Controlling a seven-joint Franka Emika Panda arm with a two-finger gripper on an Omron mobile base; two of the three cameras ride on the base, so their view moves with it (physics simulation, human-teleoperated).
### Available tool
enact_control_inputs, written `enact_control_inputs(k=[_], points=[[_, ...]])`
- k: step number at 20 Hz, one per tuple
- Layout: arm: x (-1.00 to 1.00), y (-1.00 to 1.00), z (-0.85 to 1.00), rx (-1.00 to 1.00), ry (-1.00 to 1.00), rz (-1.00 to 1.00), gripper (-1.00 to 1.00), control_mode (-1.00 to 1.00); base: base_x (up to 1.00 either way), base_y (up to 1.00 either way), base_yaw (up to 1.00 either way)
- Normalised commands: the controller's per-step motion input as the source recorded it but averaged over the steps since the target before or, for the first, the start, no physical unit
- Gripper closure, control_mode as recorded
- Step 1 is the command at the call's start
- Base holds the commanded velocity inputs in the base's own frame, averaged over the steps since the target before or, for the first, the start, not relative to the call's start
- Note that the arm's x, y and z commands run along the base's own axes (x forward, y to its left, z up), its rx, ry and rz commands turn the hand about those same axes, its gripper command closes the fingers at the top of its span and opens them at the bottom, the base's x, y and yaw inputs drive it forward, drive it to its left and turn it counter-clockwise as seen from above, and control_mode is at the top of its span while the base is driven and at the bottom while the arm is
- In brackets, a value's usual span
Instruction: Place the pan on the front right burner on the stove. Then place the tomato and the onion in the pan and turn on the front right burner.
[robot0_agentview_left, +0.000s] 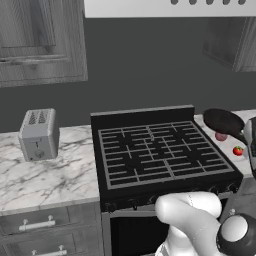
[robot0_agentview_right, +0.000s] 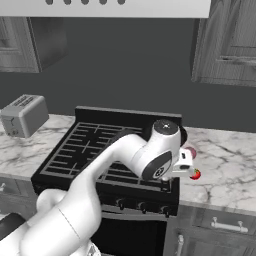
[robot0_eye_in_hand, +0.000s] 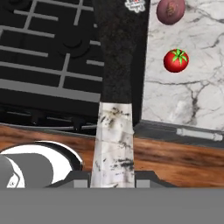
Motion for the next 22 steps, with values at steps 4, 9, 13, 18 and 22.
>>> enact_control_inputs(k=[4, 9, 13, 18, 22], points=[[-0.12, 0.05, 0.17, -0.03, 0.03, 0.1, 1.0, -1.0, 0.0, 0.0, 0.0], [-0.16, 0.0, 0.06, -0.02, 0.05, 0.14, 1.0, -1.0, 0.0, 0.0, 0.0], [-0.24, 0.15, 0.04, 0.0, 0.05, 0.19, 1.0, -1.0, 0.0, 0.0, 0.0], [-0.19, 0.29, 0.16, 0.0, 0.06, 0.21, 1.0, -1.0, 0.0, 0.0, 0.0], [-0.03, 0.33, 0.14, 0.0, 0.08, 0.19, 1.0, -1.0, 0.0, 0.0, 0.0]])
